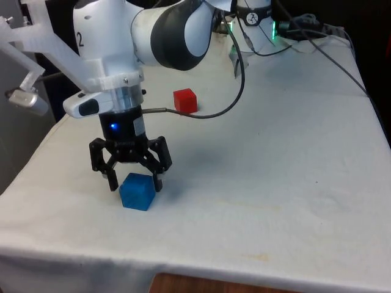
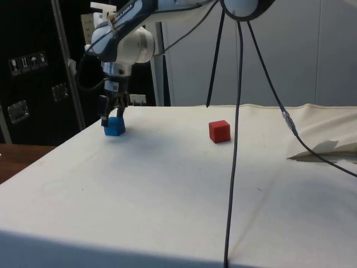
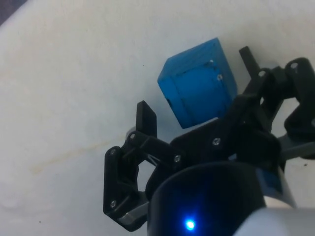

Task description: Stack the two cubes.

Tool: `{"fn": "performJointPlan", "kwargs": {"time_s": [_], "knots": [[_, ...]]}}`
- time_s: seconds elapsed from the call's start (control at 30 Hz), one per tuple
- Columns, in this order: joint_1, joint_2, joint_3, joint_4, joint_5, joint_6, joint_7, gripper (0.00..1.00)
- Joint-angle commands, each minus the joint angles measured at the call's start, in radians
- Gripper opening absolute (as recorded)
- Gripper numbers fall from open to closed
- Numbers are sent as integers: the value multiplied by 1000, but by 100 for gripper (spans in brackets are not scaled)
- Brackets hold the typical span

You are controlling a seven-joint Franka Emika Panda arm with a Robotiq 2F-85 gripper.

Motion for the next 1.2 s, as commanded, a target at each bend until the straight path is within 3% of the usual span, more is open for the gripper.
{"fn": "performJointPlan", "kwargs": {"time_s": [0.0, 0.03, 0.23, 0.27, 0.3, 0.37, 0.57, 0.83, 1.1, 1.13, 1.17], "knots": [[6, 12, -13, 17, -12, -10, 24, 100], [8, 14, -16, 21, -12, -11, 28, 100], [14, 26, -31, 37, -16, -14, 45, 34], [12, 18, -23, 24, -6, 0, 28, 23], [15, 28, -32, 39, -16, -14, 46, 23], [16, 30, -35, 42, -16, -15, 49, 0], [17, 22, -32, 29, -6, -1, 35, 1], [18, 17, -54, 52, -6, -25, 45, 1], [31, -27, -91, 35, -12, -79, 49, 1], [26, -18, -86, 46, -6, -78, 47, 1], [34, -36, -99, 30, -12, -87, 48, 1]]}}
